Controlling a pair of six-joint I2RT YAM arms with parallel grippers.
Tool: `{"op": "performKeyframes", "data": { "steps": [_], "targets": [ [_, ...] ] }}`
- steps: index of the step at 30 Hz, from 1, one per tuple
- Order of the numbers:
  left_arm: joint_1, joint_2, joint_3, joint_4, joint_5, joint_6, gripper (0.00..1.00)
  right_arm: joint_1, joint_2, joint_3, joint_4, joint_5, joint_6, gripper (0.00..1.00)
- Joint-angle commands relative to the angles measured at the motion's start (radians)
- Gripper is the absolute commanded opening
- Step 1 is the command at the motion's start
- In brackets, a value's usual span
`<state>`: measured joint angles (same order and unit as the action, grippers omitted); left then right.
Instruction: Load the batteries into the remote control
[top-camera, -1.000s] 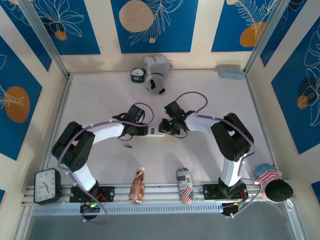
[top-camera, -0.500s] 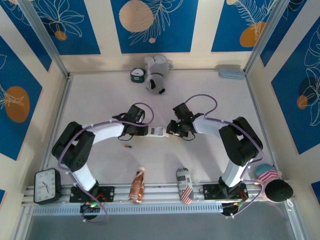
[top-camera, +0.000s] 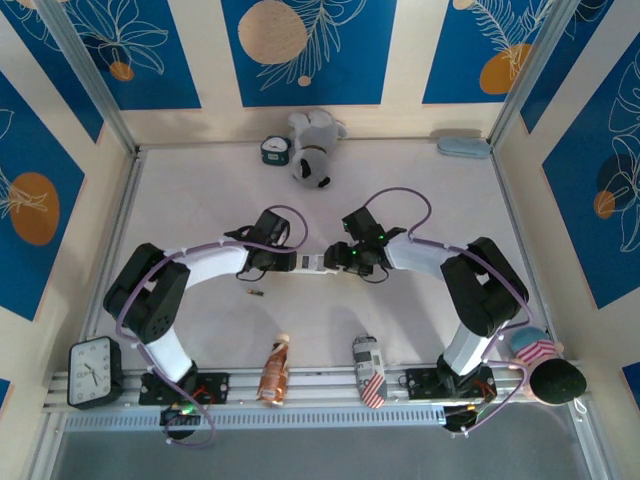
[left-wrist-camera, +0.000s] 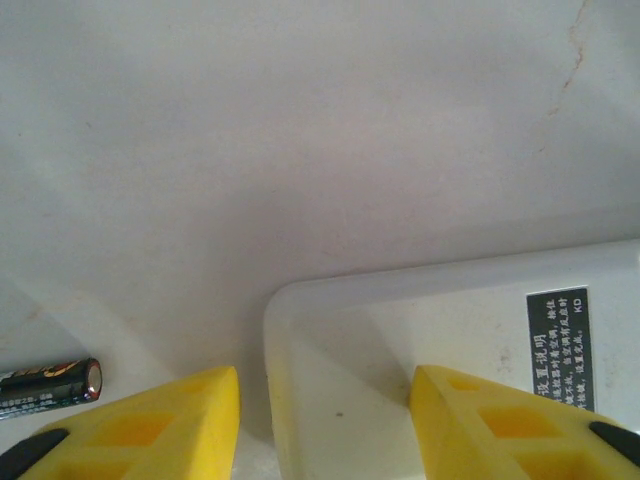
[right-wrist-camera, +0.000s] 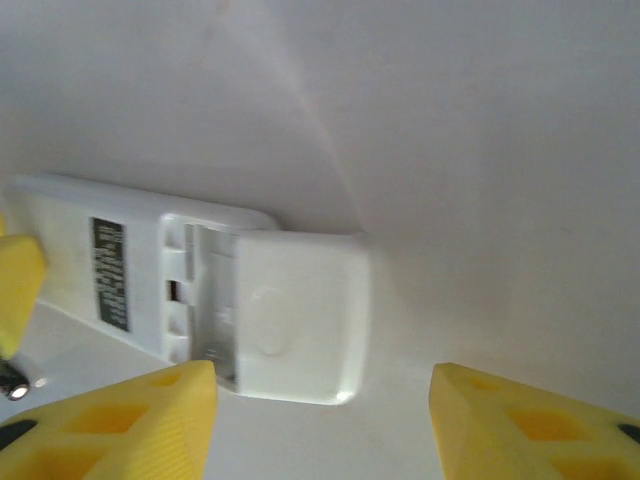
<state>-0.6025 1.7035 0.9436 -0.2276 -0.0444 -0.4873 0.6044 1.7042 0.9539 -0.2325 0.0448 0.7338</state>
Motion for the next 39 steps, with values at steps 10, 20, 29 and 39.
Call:
{"op": "performKeyframes", "data": {
  "steps": [10,20,29,39],
  "targets": [
    [-0.013,0.013,0.016,-0.04,0.008,0.018,0.49,0.036,0.08,0.075,-0.074,0.039,-0.027,0.59],
    [-0.013,0.012,0.014,-0.039,0.011,0.022,0.49,0.043,0.1,0.086,-0.092,0.062,-0.03,0.48],
    [-0.014,0.009,0.021,-0.043,0.01,0.023,0.49,0.033,0.035,0.05,-0.107,0.127,-0.01,0.46],
    [-0.013,0.014,0.026,-0.047,0.01,0.024,0.49,-0.023,-0.018,-0.021,-0.107,0.135,-0.014,0.45]
  ]
}}
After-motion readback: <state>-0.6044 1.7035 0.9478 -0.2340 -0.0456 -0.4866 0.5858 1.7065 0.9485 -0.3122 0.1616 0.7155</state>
